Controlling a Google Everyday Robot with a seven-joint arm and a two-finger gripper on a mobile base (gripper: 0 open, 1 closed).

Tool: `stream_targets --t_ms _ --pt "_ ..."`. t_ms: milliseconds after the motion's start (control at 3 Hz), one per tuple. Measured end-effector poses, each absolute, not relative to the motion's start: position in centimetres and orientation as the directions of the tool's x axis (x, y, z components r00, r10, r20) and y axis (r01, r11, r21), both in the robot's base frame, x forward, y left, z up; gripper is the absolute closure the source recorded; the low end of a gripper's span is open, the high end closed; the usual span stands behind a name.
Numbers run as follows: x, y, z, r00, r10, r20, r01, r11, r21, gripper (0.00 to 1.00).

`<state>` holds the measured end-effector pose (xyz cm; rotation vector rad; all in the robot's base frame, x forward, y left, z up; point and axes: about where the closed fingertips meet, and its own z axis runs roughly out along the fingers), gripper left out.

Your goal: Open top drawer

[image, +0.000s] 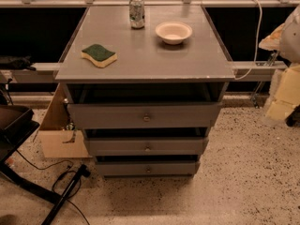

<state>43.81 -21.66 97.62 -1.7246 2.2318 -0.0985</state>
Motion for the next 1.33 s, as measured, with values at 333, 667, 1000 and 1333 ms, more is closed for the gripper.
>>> stream_targets --t_ms 333,667,1000,1333 --pt "43.8 -21.7 97.6 -0.221 -0.953 -0.207 -0.931 0.27 -0.246 0.0" --pt "44.1 -21.0 96.1 -0.219 -0.953 -0.209 -0.937 0.265 -0.229 0.0" --pt "44.7 -19.7 91.9 -0.203 -0.96 -0.194 -0.947 0.243 -0.211 0.0" --pt "45.9 -17.4 84.3 -0.17 -0.969 -0.179 -0.966 0.2 -0.165 0.0"
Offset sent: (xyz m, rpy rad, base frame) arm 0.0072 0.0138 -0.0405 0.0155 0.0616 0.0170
